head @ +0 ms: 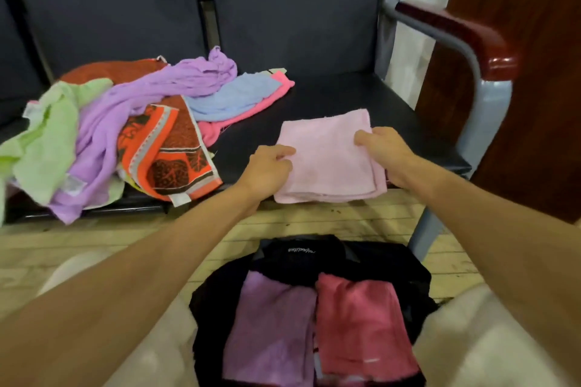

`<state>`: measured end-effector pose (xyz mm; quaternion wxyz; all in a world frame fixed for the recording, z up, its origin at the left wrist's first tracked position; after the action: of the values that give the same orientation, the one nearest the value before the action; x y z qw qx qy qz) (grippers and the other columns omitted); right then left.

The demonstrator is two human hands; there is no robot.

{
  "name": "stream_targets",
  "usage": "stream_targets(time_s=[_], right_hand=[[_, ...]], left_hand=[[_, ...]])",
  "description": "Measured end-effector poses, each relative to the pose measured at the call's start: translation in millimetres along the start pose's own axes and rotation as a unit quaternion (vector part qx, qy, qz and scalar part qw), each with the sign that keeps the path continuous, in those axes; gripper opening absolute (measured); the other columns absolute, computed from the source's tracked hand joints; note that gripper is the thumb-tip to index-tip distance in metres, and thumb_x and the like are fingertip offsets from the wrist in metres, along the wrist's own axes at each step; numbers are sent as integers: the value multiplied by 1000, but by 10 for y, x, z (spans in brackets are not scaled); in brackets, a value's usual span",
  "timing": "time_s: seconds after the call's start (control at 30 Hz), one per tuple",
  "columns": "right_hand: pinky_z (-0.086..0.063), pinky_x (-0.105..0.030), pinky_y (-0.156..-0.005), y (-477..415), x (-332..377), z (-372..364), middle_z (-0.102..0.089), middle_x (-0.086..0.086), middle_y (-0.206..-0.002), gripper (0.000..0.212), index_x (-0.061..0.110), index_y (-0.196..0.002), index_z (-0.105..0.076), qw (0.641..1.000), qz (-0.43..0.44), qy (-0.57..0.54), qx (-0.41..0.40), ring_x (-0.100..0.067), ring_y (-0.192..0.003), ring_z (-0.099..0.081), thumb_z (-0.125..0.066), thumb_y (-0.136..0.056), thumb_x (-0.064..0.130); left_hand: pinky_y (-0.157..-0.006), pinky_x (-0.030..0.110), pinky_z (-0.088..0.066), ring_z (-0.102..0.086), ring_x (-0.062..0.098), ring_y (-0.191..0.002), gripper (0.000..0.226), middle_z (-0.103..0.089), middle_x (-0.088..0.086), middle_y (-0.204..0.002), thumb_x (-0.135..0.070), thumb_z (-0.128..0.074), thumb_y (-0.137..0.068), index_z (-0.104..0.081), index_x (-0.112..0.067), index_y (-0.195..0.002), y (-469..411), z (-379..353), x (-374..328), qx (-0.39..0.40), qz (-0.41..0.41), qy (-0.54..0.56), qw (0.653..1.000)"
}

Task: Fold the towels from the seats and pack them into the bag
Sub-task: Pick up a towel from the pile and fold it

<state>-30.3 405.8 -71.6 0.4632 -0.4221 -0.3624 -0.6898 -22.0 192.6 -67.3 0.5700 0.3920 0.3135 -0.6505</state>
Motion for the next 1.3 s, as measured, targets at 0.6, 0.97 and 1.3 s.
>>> stream_targets(time_s=[0.6, 0.97, 1.3], right_hand=[[-37, -31, -67, 1076, 607, -514, -44, -7, -73, 18, 13, -77, -44, 998, 54, -8, 35, -22, -71, -45, -45, -94, 19], [-41, -17, -49, 1481, -52, -692, -59, 4, -79, 11, 10, -90, -61, 999, 7, -52, 9, -13, -70, -54, -51, -94, 14], [-41, -32, -81, 1516, -1475, -1315, -60, -7, -124, 41, 15, -138, -41, 979, 4, 179, 97, -32, -114, -56, -49, -98, 22]], left_hand=[[-71, 32, -50, -57, 22, -73, 14, -62, 8, -84, -22, -53, -90, -63, -11, -89, 820, 12, 505, 88, 211, 377, 898], [-77, 37, -49, -61, 27, -89, 25, -65, 14, -109, -17, -55, -90, -58, -7, -112, 939, 302, 990, 4, 196, 277, 941], [-87, 34, -46, -56, 27, -107, 39, -56, 12, -128, -30, -37, -102, -41, -17, -139, 1015, -162, 1779, 25, 168, -52, 984]])
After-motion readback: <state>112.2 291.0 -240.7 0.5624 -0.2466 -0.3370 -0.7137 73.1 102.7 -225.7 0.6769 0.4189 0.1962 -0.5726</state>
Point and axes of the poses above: each hand's wrist, its own y-axis away from the middle knuckle, its own z-axis out of the back of the hand, x = y × z, the point moved 4 cm from there along -y, towards the middle knuckle
